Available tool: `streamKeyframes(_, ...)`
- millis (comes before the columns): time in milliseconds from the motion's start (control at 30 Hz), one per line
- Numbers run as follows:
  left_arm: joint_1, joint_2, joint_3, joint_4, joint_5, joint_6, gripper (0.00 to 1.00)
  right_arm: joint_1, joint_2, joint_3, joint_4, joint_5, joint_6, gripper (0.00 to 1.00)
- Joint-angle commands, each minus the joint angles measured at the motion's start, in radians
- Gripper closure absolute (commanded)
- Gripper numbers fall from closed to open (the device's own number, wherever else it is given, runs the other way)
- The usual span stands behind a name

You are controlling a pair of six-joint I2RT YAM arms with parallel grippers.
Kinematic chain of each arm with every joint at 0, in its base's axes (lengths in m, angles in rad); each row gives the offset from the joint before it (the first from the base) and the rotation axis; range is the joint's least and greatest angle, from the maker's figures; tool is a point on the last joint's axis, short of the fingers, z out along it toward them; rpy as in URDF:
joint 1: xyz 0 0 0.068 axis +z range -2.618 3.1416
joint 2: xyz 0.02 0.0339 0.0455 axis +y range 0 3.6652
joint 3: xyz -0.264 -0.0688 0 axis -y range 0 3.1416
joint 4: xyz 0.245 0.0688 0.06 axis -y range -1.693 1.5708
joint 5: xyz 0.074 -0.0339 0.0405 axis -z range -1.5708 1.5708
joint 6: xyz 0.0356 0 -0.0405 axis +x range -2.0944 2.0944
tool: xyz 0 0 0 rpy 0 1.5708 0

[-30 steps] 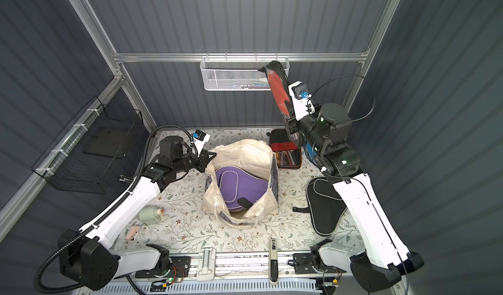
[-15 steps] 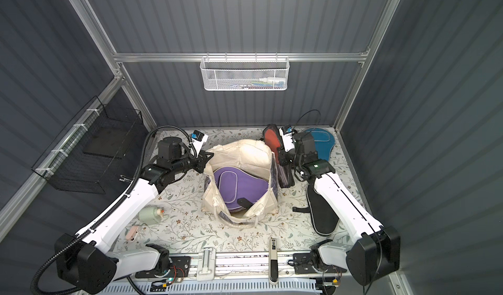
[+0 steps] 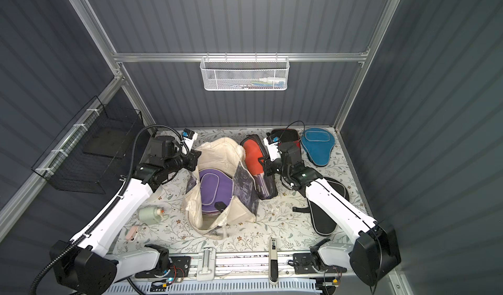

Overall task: Remove the ping pong set from the canvas bag
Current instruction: Adjust the canvas bag at the center of the board, then place the ping pong set at the center of the board.

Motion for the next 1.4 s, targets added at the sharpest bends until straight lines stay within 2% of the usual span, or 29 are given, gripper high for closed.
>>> streamKeyframes(0,-0.002,-0.019,0.053,0.034,0.03,0.006,1.0,-0.053,0.013,0.077,0.039,0.005,0.004,1.0)
streamKeyframes(233,-0.002,-0.026,0.043,0.03,0.063,-0.011,1.0,-0.247,0.122,0.249,0.064,-0.112,0.066,1.0)
streamKeyframes(367,-0.002,-0.03,0.033,0.036,0.087,-0.026,1.0,-0.305,0.225,0.305,0.148,-0.212,0.187,1.0)
streamKeyframes(567,-0.002,-0.031,0.025,0.039,0.102,-0.035,1.0,-0.333,0.41,0.309,0.422,-0.309,0.468,1.0)
streamKeyframes(733,-0.002,-0.035,0.022,0.052,0.117,-0.038,1.0,-0.32,0.587,0.374,0.536,-0.357,0.602,1.0)
streamKeyframes(1000,-0.002,-0.022,0.018,0.064,0.129,-0.037,1.0,-0.273,0.82,0.591,0.403,-0.359,0.553,1.0)
streamKeyframes(1167,-0.002,-0.013,0.02,0.072,0.138,-0.038,1.0,-0.268,0.983,0.778,0.237,-0.408,0.498,1.0)
streamKeyframes(1367,-0.002,-0.017,0.015,0.072,0.133,-0.03,1.0,-0.27,1.07,0.908,0.015,-0.403,0.397,1.0)
